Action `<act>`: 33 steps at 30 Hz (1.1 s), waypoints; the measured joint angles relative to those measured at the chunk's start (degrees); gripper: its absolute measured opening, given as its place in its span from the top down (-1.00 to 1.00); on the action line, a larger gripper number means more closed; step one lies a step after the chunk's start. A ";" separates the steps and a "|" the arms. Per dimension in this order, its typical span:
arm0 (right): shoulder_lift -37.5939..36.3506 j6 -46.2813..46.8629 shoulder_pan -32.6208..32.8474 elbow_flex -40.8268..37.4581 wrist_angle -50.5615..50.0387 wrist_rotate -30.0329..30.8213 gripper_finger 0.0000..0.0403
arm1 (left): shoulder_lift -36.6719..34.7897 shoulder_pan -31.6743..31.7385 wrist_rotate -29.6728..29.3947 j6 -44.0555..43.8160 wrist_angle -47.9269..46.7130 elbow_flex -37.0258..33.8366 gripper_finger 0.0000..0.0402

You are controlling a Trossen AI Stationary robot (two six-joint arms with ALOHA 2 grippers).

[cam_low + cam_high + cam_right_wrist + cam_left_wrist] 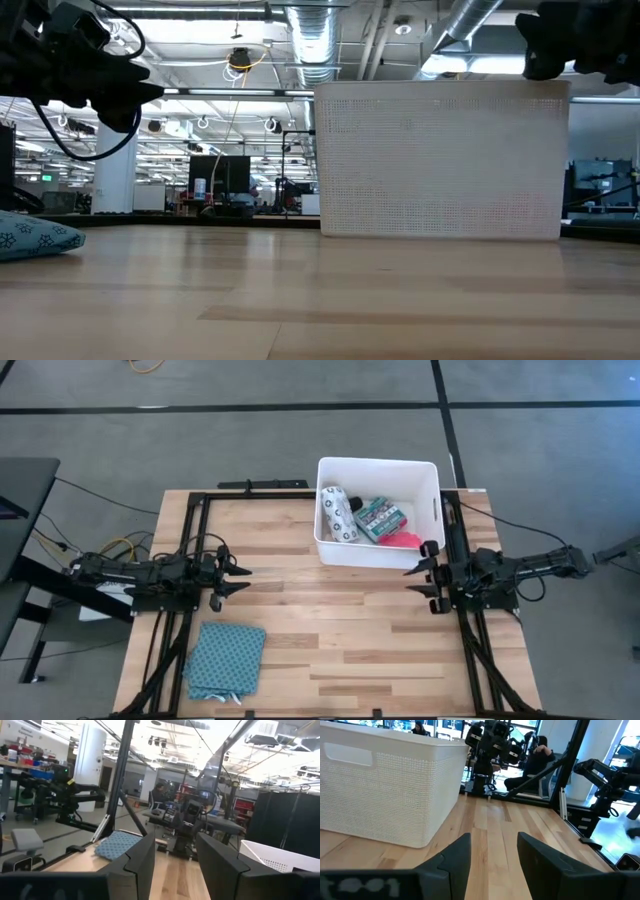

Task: Pick & place medical supplies in basket/bin
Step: Return to Home Position

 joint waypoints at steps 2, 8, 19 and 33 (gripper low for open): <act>0.01 -0.64 0.00 0.00 -0.14 -0.02 0.32 | 0.00 0.00 0.00 0.01 0.00 0.00 0.26; 0.22 -13.67 0.04 -0.07 -1.42 -0.16 0.31 | 0.00 0.00 0.00 0.30 0.00 0.00 0.26; 0.15 -16.44 0.04 -0.07 -4.30 -0.15 0.31 | 0.00 0.00 0.00 0.31 0.00 0.00 0.26; 0.11 -16.90 0.02 -0.09 -6.20 -0.11 0.31 | 0.00 0.00 0.01 0.28 0.00 0.00 0.26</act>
